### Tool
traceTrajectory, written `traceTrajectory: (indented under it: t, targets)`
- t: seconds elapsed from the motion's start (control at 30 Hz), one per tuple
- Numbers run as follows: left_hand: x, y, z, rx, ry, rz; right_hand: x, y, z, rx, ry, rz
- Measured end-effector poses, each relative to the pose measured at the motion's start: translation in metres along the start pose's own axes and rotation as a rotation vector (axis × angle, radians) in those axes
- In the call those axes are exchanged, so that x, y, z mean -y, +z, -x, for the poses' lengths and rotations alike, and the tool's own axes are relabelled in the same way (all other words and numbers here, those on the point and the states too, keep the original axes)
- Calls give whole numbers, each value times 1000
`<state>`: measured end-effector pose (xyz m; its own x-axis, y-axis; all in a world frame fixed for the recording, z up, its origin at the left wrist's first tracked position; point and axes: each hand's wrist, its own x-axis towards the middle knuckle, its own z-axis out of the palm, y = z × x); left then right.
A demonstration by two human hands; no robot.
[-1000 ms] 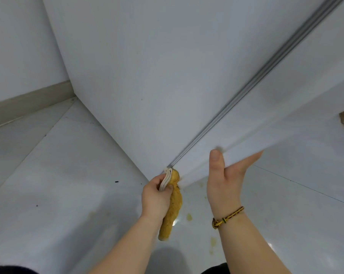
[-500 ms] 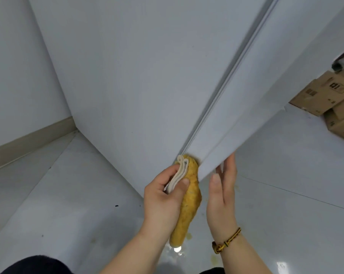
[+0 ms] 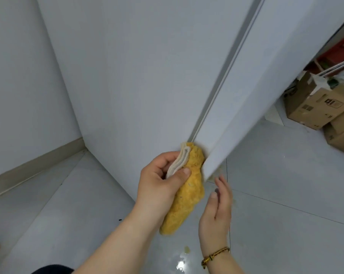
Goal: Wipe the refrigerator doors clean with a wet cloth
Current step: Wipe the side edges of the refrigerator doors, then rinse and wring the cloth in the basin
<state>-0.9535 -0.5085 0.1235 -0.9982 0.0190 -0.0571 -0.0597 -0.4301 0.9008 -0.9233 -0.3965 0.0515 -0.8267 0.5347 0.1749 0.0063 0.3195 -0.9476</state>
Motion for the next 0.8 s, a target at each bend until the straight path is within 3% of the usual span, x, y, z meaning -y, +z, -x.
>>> traceTrajectory:
  t: [0.1, 0.33, 0.53, 0.6, 0.67, 0.8]
  targets:
    - [-45, -7, 8, -72, -99, 32, 58, -8, 10, -73, 132, 4]
    - [-199, -15, 50, -141, -109, 75, 236, -9, 31, 401, 179, -138]
    - [-330, 3, 99, -113, -119, 91, 404, -13, 9, 966, 282, -284]
    - [-361, 8, 112, -103, -130, 98, 448, -16, 4, 1102, 214, -250]
    - [-383, 6, 123, -123, -134, 97, 481, -14, 6, 1142, 116, -218]
    - [-413, -12, 148, -143, -146, -54, 522, 7, 26, 1062, -32, -151]
